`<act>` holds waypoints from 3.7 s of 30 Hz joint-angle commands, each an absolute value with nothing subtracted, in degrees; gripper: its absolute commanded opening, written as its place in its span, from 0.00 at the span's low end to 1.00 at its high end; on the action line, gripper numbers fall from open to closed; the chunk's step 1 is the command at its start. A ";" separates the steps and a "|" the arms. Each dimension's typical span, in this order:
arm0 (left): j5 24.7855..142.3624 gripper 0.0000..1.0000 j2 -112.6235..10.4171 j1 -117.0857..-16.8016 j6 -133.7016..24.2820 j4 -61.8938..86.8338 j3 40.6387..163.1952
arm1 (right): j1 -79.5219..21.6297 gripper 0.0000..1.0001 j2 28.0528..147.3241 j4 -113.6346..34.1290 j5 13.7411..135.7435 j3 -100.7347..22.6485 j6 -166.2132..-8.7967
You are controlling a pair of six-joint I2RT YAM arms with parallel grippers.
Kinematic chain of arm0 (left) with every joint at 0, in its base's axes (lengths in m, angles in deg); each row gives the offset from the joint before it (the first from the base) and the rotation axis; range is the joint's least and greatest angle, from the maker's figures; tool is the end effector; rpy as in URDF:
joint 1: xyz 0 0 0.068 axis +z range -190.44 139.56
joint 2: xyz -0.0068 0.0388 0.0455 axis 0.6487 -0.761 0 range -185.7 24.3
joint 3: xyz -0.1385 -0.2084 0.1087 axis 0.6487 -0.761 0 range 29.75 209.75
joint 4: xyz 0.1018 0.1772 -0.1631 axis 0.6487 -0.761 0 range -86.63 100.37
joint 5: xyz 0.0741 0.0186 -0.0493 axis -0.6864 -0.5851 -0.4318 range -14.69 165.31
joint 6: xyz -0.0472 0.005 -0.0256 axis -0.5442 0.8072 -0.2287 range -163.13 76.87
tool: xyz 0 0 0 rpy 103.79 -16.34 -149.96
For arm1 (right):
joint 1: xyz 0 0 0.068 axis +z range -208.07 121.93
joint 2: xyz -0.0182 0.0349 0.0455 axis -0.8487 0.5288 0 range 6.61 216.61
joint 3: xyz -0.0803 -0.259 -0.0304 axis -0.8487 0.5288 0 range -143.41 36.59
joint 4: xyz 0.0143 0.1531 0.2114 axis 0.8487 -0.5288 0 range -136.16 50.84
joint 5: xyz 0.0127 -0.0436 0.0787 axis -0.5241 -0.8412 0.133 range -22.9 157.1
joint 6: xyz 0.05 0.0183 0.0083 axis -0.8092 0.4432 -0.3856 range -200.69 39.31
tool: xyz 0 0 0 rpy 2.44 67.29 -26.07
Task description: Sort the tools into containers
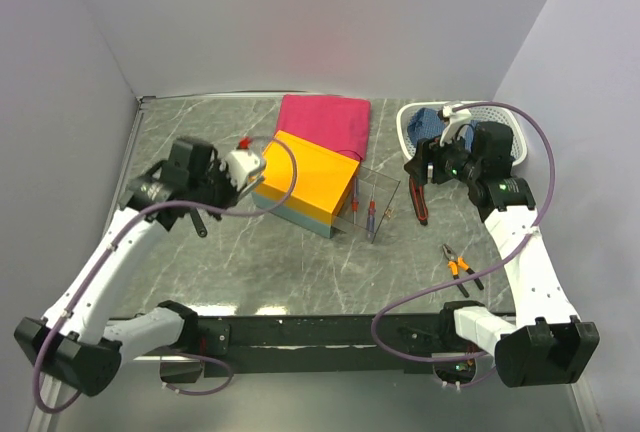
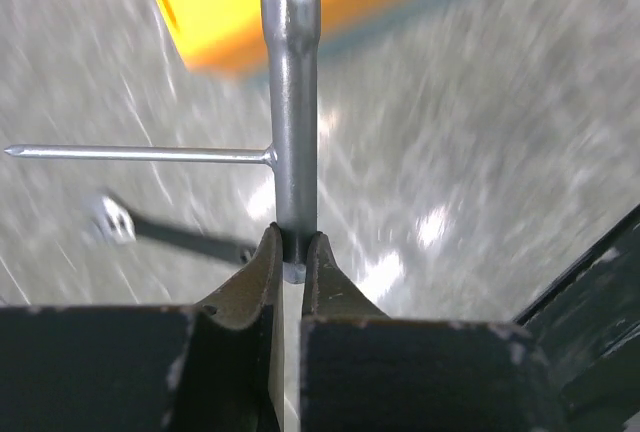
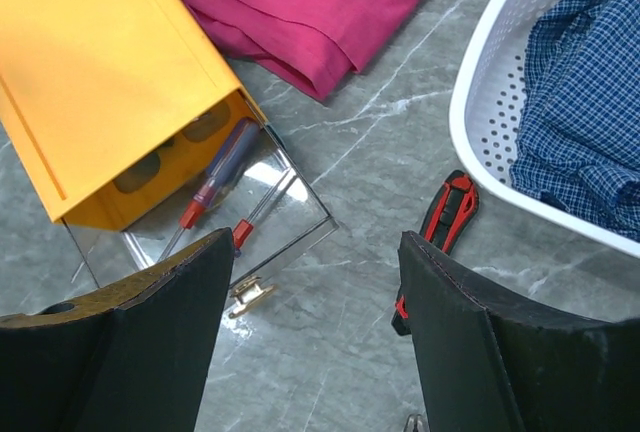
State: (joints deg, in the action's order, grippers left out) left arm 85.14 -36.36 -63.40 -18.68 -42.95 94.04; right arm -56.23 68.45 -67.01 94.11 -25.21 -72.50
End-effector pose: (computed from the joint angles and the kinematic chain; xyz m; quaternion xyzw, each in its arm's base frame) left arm 0.1836 -0.0842 0.3359 0.4030 0.8445 -0.0759 0.3443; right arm 0.2331 0.0237 0.3567 -0.1928 0.8193 0.1719 0.5119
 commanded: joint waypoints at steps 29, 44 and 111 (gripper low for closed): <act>108.10 0.01 -75.01 -91.07 -35.66 -20.57 122.39 | -63.26 0.75 59.34 -62.01 84.94 -13.15 -76.12; 102.47 0.01 -82.40 -90.72 -38.38 -20.57 120.80 | -64.58 0.75 59.25 -60.87 86.61 -11.49 -76.65; 99.92 0.01 -68.77 -53.01 -32.58 -17.50 99.71 | -39.71 0.00 93.70 -50.50 100.76 -23.61 -93.43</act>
State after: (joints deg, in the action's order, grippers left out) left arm 96.46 -71.86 -52.41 -33.72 -17.38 100.27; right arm -43.11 92.25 -55.28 97.47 -20.69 -89.31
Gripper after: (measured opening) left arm 0.017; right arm 0.007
